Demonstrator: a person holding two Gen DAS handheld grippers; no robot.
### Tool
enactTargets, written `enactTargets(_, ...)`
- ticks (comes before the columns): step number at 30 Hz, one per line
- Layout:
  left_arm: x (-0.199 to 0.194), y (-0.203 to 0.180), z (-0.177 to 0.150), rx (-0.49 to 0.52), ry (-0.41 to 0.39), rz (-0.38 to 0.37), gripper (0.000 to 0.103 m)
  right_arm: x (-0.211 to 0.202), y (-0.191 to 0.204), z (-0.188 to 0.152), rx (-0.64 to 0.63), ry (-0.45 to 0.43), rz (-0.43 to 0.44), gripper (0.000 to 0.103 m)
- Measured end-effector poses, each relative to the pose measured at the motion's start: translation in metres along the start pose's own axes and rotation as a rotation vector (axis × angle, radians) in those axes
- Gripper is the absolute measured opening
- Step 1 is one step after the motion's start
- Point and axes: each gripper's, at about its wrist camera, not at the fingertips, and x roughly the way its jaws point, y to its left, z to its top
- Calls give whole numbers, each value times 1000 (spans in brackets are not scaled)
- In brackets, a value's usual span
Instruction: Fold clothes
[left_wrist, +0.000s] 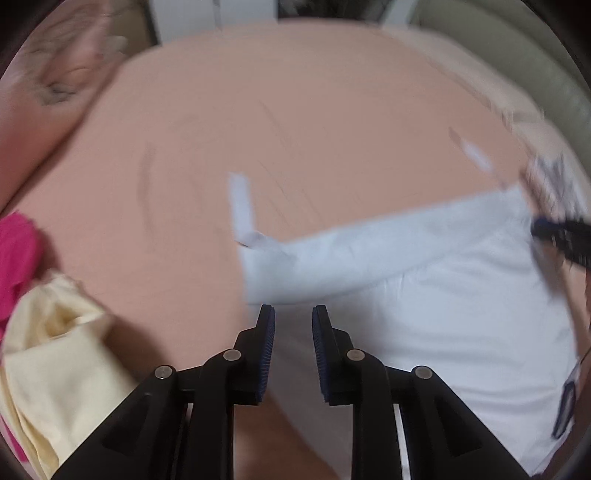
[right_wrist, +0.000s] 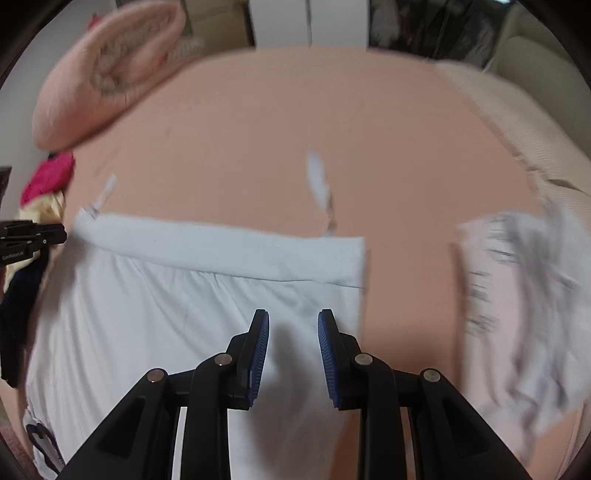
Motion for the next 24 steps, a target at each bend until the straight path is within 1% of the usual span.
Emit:
enactTargets(1,9,-7,1,21,13,16,18,12,0,0,-14,23,-43,26)
enactTargets(2,15,-13,3,31,13,32,18,17,-2,1,-20,20,-111,26)
enactTargets(3,19,-18,5,40,-1,48,18,18,-8,2,-9,4,-162,22)
enactTargets(4,18,-22,8,43,-33,53,18,15,-20,1,38,-16,-193,22)
enactTargets(5,18,-23,12,41,-55,37,18,13,-30,0,74,-24,-232,22)
enactTargets(6,18,-25,17,39,-78,18,18,14,-41,0,94,-21,-252,22)
enactTargets(7,19,-27,21,40,-97,13,19,14,-51,0,114,-19,-271,22)
enactTargets(9,20,-31,25,29,-116,53,19,12,-62,-1,165,-7,-253,23)
enactTargets(11,16,-26,24,-20,-112,76,19,-4,-51,-2,134,-64,-242,23)
enactTargets(12,12,-22,21,-57,-105,74,19,-14,-39,-2,85,-109,-231,24)
enactTargets(13,7,-17,15,-87,-102,42,19,-23,-30,6,49,-133,-201,26)
enactTargets(14,2,-16,10,-83,-106,-24,19,-26,-21,7,17,-140,-159,26)
enactTargets(15,2,-19,5,-54,-97,-82,19,-17,-14,10,-14,-98,-117,26)
enactTargets(16,5,-26,1,-12,-70,-117,19,-9,-7,13,-45,-57,-76,26)
enactTargets(17,11,-31,-3,26,-42,-125,19,-1,0,16,-76,-15,-34,26)
enactTargets(18,16,-35,-5,55,-30,-90,21,11,0,17,-86,13,-76,26)
enactTargets(19,19,-37,-6,75,-49,-55,21,24,0,18,-96,41,-119,26)
enactTargets(20,18,-37,-6,72,-66,-20,21,27,-5,20,-94,23,-137,24)
enactTargets(21,14,-34,-5,33,-78,13,21,23,-9,23,-82,-13,-180,24)
enactTargets(22,7,-33,-7,18,-87,25,21,19,-13,26,-71,-50,-222,24)
enactTargets(24,-12,-43,-26,67,-90,-21,24,3,-17,26,-55,-74,-292,25)
